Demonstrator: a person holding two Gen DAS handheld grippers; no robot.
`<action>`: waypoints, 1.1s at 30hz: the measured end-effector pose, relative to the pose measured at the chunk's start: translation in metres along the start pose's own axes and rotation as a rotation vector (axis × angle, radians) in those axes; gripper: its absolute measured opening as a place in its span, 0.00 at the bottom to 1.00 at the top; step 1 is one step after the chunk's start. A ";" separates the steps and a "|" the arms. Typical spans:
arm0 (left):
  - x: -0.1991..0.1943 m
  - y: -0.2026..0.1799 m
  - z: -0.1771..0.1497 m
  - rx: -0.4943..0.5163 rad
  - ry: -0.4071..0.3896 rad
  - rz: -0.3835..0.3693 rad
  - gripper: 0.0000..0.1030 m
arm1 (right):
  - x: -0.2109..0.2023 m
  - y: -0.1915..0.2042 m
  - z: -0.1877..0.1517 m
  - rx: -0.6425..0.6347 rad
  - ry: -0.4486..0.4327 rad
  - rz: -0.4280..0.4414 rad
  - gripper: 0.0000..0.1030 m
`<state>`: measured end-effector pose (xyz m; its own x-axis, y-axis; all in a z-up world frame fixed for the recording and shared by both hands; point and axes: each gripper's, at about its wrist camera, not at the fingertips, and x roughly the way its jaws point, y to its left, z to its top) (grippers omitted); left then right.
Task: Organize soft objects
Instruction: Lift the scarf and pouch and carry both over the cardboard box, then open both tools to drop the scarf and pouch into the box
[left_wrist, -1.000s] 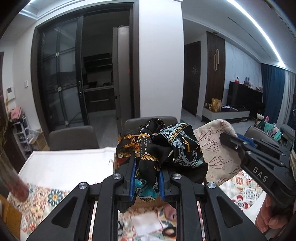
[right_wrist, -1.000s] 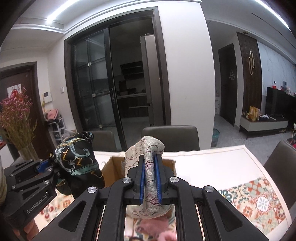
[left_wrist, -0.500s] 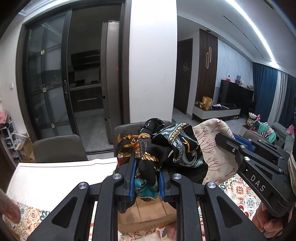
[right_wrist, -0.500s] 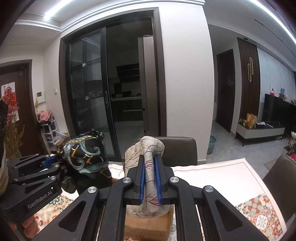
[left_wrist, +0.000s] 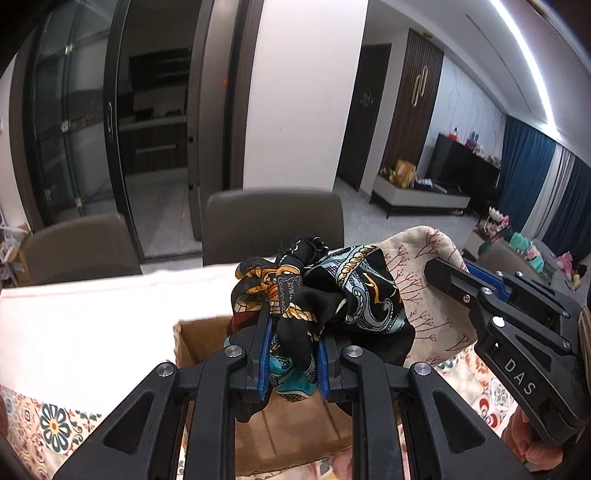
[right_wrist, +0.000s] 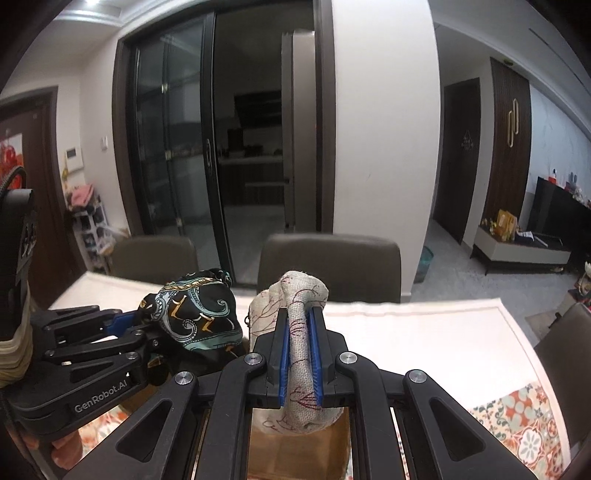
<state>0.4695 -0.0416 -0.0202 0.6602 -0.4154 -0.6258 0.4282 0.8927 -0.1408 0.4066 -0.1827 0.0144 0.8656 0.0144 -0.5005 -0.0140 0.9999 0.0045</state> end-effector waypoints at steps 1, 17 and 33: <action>0.006 0.002 -0.004 -0.005 0.019 0.003 0.20 | 0.004 0.000 -0.003 -0.003 0.015 -0.006 0.11; 0.046 -0.002 -0.043 0.035 0.250 0.035 0.23 | 0.062 -0.004 -0.045 -0.034 0.229 0.030 0.12; 0.023 -0.004 -0.040 0.060 0.236 0.080 0.62 | 0.049 -0.004 -0.038 -0.024 0.225 0.013 0.47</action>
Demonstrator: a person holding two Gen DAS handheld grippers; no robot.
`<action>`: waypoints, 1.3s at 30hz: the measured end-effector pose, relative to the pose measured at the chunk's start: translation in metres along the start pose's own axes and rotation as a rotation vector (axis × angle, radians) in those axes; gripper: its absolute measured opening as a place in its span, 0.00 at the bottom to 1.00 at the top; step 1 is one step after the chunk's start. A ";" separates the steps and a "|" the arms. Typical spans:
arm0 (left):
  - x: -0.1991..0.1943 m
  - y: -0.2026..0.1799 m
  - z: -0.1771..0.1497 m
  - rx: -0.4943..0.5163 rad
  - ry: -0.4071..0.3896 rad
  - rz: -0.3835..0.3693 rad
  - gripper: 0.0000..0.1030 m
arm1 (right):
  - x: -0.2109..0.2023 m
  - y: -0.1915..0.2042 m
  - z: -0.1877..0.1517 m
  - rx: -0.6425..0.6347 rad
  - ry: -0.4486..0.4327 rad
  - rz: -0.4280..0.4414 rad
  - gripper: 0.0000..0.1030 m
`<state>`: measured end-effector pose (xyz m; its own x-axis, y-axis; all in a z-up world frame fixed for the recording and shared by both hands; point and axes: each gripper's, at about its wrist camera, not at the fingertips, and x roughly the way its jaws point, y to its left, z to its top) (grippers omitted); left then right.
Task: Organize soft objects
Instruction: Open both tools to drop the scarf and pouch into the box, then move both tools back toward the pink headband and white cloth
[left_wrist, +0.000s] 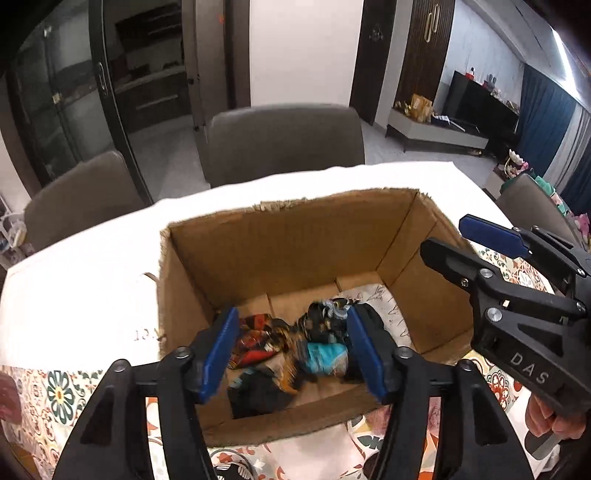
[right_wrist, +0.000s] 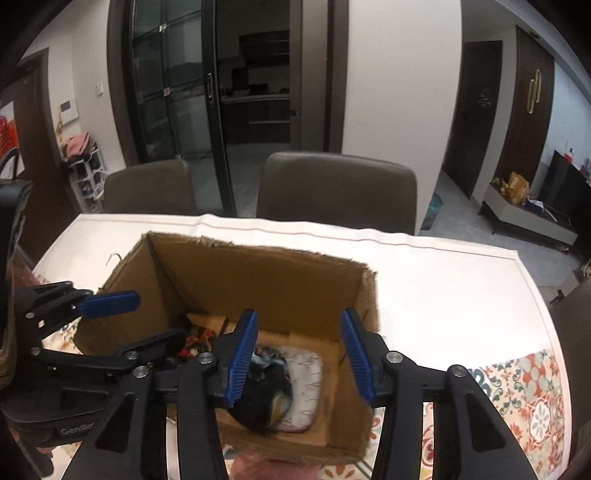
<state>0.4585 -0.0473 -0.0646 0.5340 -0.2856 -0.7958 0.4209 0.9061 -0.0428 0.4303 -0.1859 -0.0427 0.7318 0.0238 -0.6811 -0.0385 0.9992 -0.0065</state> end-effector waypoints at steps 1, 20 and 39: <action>-0.005 -0.002 0.001 0.004 -0.014 0.010 0.62 | -0.003 -0.001 0.000 0.005 -0.004 -0.003 0.47; -0.111 -0.035 -0.053 -0.020 -0.273 0.237 0.80 | -0.098 -0.007 -0.033 0.049 -0.117 -0.031 0.62; -0.156 -0.091 -0.131 -0.072 -0.350 0.348 0.83 | -0.153 -0.026 -0.099 0.055 -0.144 0.014 0.76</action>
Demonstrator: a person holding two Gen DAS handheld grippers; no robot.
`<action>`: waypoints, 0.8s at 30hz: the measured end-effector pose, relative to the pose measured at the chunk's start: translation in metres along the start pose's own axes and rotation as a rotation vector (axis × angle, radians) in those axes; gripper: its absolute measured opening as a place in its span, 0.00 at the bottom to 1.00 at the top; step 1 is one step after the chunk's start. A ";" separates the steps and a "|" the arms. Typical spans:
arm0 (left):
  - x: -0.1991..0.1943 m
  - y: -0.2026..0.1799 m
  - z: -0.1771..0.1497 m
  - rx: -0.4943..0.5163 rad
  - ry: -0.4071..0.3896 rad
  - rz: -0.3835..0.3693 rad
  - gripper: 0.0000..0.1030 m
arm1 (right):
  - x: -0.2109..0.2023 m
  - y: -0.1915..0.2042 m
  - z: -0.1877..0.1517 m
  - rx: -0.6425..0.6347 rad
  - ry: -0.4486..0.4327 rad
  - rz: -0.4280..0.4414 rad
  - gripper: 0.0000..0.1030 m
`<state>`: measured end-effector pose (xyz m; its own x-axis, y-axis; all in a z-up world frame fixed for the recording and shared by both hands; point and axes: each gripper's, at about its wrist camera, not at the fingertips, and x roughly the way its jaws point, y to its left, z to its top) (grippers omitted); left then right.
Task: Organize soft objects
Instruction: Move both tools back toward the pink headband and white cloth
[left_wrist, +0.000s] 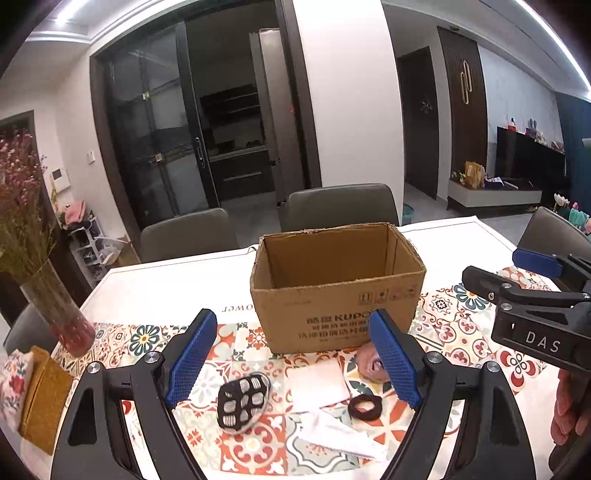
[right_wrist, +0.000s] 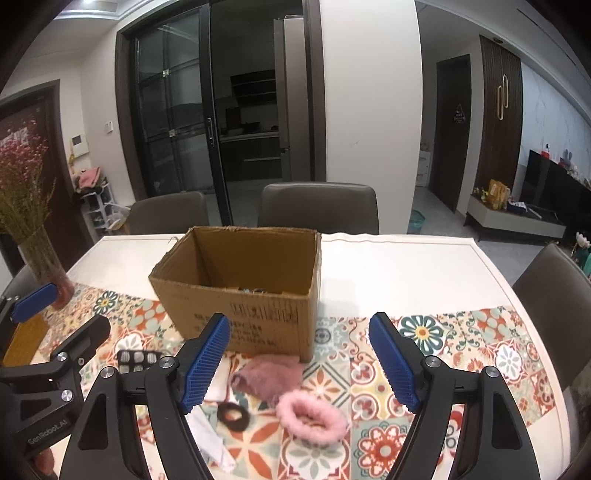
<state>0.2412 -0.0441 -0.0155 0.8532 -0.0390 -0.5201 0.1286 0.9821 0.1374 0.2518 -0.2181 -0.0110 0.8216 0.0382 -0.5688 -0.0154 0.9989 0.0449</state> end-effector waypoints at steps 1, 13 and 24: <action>-0.003 -0.002 -0.004 -0.006 0.002 0.003 0.83 | -0.001 -0.001 -0.004 -0.003 0.005 0.004 0.76; -0.017 -0.022 -0.050 -0.063 0.052 0.021 0.83 | -0.007 -0.012 -0.044 -0.041 0.048 0.049 0.76; -0.003 -0.034 -0.089 -0.075 0.119 0.031 0.83 | 0.008 -0.010 -0.077 -0.123 0.104 0.061 0.76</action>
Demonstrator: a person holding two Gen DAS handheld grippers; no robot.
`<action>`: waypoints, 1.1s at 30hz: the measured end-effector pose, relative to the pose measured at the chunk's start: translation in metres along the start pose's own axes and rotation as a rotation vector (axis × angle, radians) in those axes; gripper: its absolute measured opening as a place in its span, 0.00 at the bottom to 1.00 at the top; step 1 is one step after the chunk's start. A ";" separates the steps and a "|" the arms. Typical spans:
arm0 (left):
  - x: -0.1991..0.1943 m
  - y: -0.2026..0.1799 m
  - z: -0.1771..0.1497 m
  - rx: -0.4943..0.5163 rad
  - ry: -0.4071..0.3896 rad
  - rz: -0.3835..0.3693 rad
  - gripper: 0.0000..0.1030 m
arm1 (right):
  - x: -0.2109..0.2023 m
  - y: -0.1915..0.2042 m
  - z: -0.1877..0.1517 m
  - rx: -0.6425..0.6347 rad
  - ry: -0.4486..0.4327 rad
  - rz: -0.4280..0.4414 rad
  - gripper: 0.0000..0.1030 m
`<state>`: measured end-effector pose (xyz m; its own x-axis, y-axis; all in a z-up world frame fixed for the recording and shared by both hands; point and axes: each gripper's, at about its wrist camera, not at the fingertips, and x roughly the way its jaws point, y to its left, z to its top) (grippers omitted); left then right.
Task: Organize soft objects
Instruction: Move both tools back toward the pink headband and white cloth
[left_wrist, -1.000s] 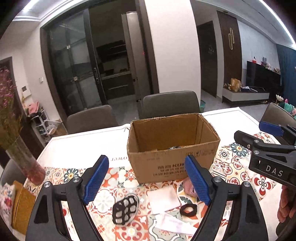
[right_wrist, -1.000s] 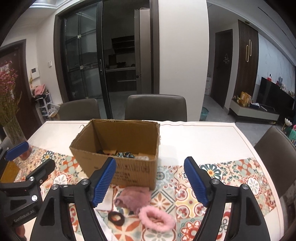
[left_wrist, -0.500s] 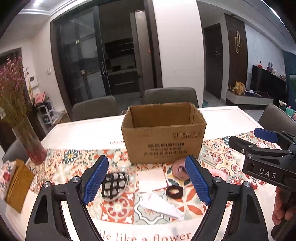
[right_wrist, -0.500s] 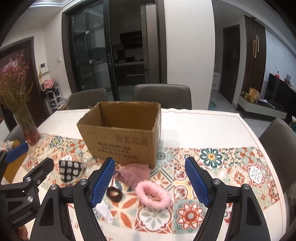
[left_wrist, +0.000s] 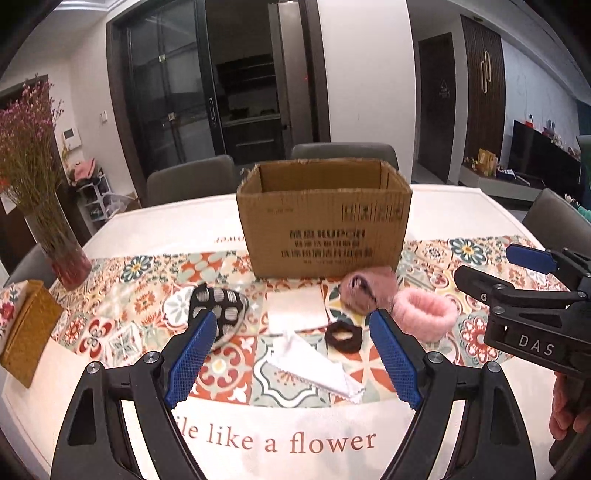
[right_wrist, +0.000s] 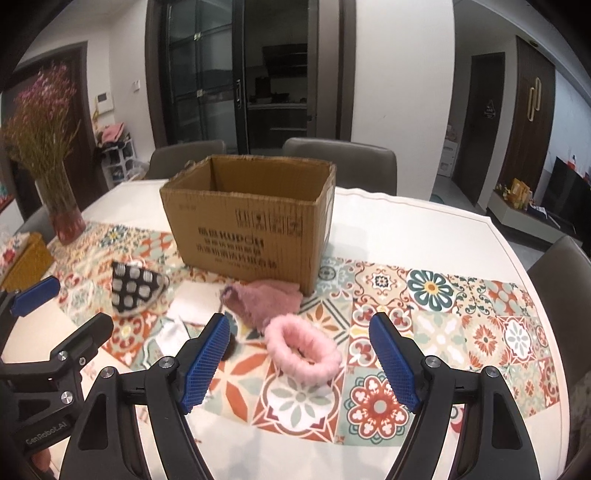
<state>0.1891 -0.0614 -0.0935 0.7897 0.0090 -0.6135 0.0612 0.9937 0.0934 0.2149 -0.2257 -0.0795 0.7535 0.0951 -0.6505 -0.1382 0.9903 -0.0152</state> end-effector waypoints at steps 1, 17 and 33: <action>0.003 -0.001 -0.004 0.000 0.009 0.001 0.83 | 0.003 0.000 -0.003 -0.007 0.004 -0.003 0.76; 0.055 -0.022 -0.042 0.027 0.112 0.022 0.83 | 0.060 -0.012 -0.042 -0.032 0.108 -0.016 0.76; 0.105 -0.022 -0.056 0.012 0.190 0.014 0.82 | 0.112 -0.018 -0.055 -0.016 0.175 -0.003 0.76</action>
<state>0.2364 -0.0764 -0.2044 0.6613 0.0447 -0.7488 0.0591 0.9920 0.1113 0.2659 -0.2383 -0.1941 0.6305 0.0721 -0.7728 -0.1478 0.9886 -0.0283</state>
